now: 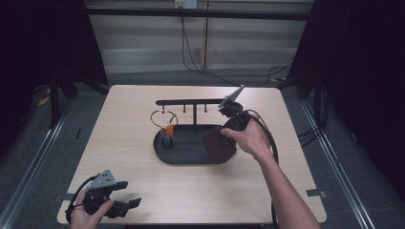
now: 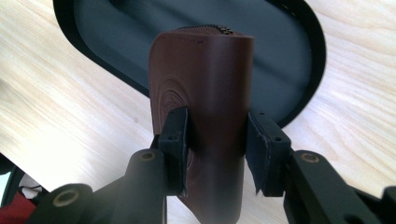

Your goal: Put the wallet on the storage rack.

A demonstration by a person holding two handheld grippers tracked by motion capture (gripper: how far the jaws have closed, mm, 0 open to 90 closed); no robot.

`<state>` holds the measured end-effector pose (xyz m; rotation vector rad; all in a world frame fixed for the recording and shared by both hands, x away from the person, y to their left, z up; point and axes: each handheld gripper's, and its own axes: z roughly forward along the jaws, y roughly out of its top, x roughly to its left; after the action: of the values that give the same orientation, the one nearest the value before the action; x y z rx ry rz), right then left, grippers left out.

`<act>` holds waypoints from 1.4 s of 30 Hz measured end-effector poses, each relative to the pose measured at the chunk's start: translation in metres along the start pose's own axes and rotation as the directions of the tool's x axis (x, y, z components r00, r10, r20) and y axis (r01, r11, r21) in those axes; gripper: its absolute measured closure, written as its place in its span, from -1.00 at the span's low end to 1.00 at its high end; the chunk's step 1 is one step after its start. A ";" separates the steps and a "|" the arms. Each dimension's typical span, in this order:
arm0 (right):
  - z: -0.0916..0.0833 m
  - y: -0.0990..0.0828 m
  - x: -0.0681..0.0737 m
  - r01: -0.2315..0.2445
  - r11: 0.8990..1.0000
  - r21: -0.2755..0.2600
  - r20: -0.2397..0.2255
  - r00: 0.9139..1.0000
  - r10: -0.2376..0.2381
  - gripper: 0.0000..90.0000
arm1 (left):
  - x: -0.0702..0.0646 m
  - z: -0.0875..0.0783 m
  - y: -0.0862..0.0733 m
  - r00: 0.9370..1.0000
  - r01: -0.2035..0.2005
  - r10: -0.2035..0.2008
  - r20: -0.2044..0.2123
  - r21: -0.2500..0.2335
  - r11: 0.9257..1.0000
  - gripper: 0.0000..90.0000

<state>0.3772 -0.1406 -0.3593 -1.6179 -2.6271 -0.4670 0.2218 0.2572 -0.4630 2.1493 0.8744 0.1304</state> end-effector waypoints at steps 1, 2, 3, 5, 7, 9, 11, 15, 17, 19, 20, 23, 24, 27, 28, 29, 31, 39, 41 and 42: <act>0.000 0.000 0.000 0.000 1.000 0.000 0.000 1.000 0.000 0.38 | 0.000 0.000 0.000 1.000 0.000 0.000 0.000 0.000 1.000 -0.57; 0.001 0.001 0.001 0.003 1.000 0.004 0.001 1.000 -0.003 0.38 | 0.000 0.000 0.000 1.000 0.001 -0.001 -0.001 0.000 1.000 -0.57; 0.003 0.003 0.002 0.002 1.000 0.003 -0.001 1.000 -0.002 0.38 | 0.000 0.000 0.000 1.000 0.000 0.000 -0.001 0.000 1.000 -0.57; 0.006 0.007 0.003 0.007 1.000 -0.003 -0.006 1.000 -0.007 0.38 | 0.000 0.000 0.000 1.000 0.000 0.000 0.000 0.000 1.000 -0.57; 0.010 0.010 0.005 0.012 1.000 -0.002 -0.006 1.000 -0.012 0.38 | 0.000 0.000 0.000 1.000 -0.001 0.001 0.000 0.000 1.000 -0.57; 0.013 0.013 0.007 0.015 1.000 0.000 -0.004 1.000 -0.015 0.38 | 0.000 0.000 0.000 1.000 -0.005 0.005 0.001 0.001 1.000 -0.57; 0.015 0.017 0.009 0.021 1.000 0.004 0.002 1.000 -0.021 0.38 | 0.000 0.001 0.000 1.000 -0.006 0.006 -0.004 0.004 1.000 -0.57; 0.016 0.021 0.012 0.023 1.000 0.011 0.015 1.000 -0.024 0.37 | -0.001 0.001 0.001 1.000 -0.011 0.011 0.000 0.004 1.000 -0.57; 0.018 0.024 0.013 0.025 1.000 0.010 0.015 1.000 -0.025 0.37 | -0.002 0.001 0.001 1.000 -0.011 0.011 0.006 0.006 1.000 -0.57; 0.019 0.026 0.014 0.032 0.999 0.011 0.016 0.999 -0.032 0.37 | -0.002 0.001 0.001 1.000 -0.016 0.015 0.004 0.006 1.000 -0.57; 0.020 0.027 0.015 0.035 0.999 0.015 0.021 0.999 -0.035 0.37 | -0.002 0.001 0.001 1.000 -0.016 0.016 0.004 0.006 1.000 -0.57; 0.023 0.029 0.015 0.035 0.999 0.013 0.027 0.999 -0.036 0.37 | -0.002 0.001 0.001 1.000 -0.012 0.012 0.005 0.006 1.000 -0.57; 0.024 0.030 0.016 0.035 0.999 0.017 0.034 0.999 -0.035 0.37 | -0.002 0.001 0.000 1.000 -0.011 0.011 0.003 0.004 1.000 -0.57; 0.029 0.032 0.015 0.032 0.999 0.018 0.033 0.999 -0.033 0.37 | -0.001 0.001 0.001 1.000 -0.012 0.012 0.003 0.005 1.000 -0.57; 0.030 0.033 0.015 0.032 0.999 0.019 0.039 0.999 -0.033 0.37 | -0.001 0.001 0.001 1.000 -0.013 0.013 0.004 0.006 1.000 -0.57; 0.033 0.034 0.016 0.034 0.999 0.022 0.043 0.998 -0.035 0.37 | -0.001 0.001 0.001 1.000 -0.011 0.011 0.003 0.004 1.000 -0.57; 0.034 0.034 0.016 0.033 0.999 0.021 0.043 0.999 -0.033 0.37 | -0.001 0.001 0.001 1.000 -0.012 0.012 0.003 0.004 1.000 -0.57; 0.040 0.038 0.018 0.046 0.999 0.010 0.064 0.997 -0.047 0.36 | -0.002 0.001 0.001 1.000 -0.015 0.015 0.005 0.004 1.000 -0.57; 0.042 0.038 0.017 0.046 0.999 0.016 0.066 0.997 -0.047 0.36 | -0.002 0.001 0.001 1.000 -0.016 0.016 0.005 0.005 1.000 -0.57; 0.043 0.038 0.016 0.045 0.999 0.012 0.072 0.996 -0.045 0.36 | -0.002 0.000 0.001 1.000 -0.017 0.017 0.006 0.006 1.000 -0.57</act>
<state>0.4084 -0.0994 -0.3882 -1.6057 -2.7185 -0.4027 0.2211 0.2557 -0.4625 2.1618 0.8545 0.1304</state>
